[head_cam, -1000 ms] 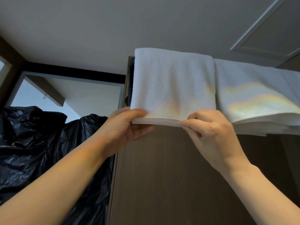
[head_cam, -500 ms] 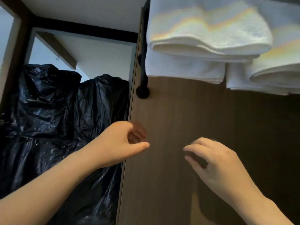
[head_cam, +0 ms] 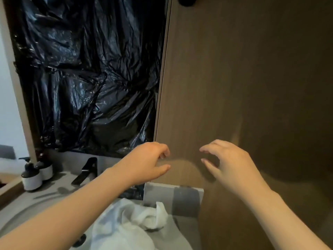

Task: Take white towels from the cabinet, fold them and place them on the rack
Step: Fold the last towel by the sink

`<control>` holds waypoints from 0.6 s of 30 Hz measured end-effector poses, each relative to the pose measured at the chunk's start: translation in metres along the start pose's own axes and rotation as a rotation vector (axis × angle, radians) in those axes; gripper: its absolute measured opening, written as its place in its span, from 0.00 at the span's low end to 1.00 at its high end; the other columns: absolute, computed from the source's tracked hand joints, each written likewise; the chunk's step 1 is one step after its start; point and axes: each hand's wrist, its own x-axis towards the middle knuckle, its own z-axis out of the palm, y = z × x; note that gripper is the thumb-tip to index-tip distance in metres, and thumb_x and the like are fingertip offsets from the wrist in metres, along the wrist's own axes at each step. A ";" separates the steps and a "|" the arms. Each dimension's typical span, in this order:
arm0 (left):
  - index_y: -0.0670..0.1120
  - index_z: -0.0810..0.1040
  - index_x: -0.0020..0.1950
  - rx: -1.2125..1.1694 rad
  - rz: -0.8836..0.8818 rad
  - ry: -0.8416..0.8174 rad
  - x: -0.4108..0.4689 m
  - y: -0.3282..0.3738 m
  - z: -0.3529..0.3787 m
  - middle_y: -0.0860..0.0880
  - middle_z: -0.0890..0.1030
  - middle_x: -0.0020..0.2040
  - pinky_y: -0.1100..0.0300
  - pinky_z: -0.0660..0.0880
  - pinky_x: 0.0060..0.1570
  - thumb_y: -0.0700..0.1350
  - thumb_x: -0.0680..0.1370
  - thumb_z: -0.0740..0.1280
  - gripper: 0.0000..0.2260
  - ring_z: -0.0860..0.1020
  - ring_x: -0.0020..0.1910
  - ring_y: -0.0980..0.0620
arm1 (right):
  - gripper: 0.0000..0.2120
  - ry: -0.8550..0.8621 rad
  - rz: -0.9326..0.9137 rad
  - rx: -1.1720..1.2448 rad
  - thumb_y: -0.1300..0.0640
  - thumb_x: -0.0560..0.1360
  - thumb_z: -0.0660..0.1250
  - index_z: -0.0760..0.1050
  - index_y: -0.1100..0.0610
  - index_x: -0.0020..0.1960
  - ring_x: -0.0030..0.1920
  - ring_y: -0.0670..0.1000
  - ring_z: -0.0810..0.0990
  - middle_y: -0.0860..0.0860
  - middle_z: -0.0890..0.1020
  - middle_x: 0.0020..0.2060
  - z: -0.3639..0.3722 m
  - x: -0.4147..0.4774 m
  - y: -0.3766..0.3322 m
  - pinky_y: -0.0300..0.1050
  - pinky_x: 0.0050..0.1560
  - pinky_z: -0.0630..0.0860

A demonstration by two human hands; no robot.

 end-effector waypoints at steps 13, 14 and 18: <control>0.48 0.77 0.59 -0.111 -0.234 -0.301 -0.072 -0.024 0.132 0.51 0.80 0.55 0.63 0.70 0.51 0.50 0.76 0.67 0.13 0.77 0.53 0.52 | 0.14 -0.427 0.076 0.170 0.48 0.78 0.64 0.76 0.46 0.63 0.56 0.48 0.77 0.44 0.79 0.54 0.126 -0.082 -0.006 0.43 0.49 0.74; 0.48 0.78 0.58 -0.121 -0.253 -0.313 -0.080 -0.025 0.139 0.51 0.80 0.54 0.63 0.70 0.52 0.50 0.76 0.68 0.13 0.77 0.53 0.51 | 0.14 -0.449 0.086 0.183 0.48 0.78 0.64 0.76 0.46 0.62 0.55 0.48 0.77 0.44 0.79 0.54 0.133 -0.089 -0.007 0.43 0.49 0.74; 0.52 0.78 0.57 -0.161 -0.325 -0.353 -0.110 -0.028 0.162 0.56 0.80 0.52 0.66 0.72 0.50 0.52 0.76 0.69 0.12 0.77 0.51 0.57 | 0.12 -0.541 0.125 0.240 0.50 0.77 0.64 0.78 0.46 0.59 0.53 0.49 0.78 0.44 0.80 0.53 0.158 -0.119 -0.016 0.44 0.48 0.74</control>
